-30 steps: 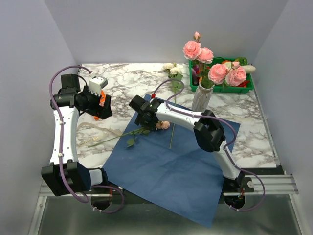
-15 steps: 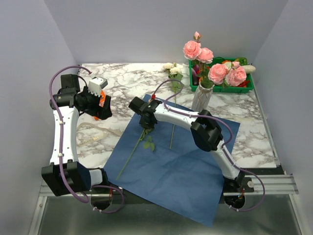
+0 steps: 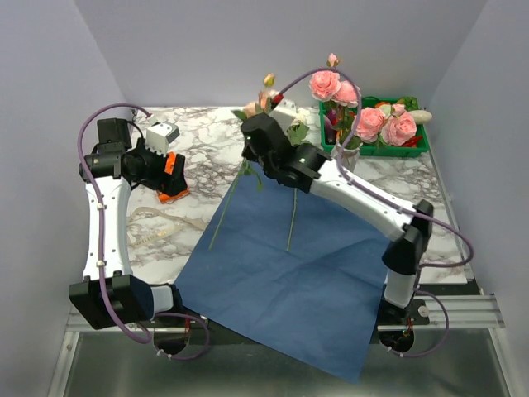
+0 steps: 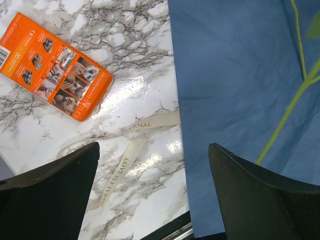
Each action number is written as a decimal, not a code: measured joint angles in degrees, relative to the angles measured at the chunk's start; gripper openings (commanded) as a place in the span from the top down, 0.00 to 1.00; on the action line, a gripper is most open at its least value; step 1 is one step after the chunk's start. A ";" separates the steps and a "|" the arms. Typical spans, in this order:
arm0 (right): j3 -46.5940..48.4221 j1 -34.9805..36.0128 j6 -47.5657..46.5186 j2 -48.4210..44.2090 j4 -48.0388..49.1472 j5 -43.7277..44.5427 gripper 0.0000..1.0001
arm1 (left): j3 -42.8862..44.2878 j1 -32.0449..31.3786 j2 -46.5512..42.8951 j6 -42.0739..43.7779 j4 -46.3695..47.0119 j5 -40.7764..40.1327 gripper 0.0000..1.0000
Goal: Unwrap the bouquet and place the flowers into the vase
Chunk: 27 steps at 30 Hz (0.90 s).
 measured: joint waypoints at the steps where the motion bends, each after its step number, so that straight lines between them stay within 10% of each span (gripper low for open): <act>1: -0.24 0.28 -4.22 -2.45 3.63 1.40 0.99 | -0.02 0.00 0.11 -0.02 -0.11 -0.02 0.01; 14: -31.10 4.81 -82.60 -30.84 80.19 -1.66 0.99 | -0.63 0.15 0.63 -0.55 0.00 -0.04 0.01; 27: -34.69 -8.13 -98.07 -44.78 87.69 -4.87 0.97 | -1.31 0.26 1.81 -0.70 0.79 0.00 0.01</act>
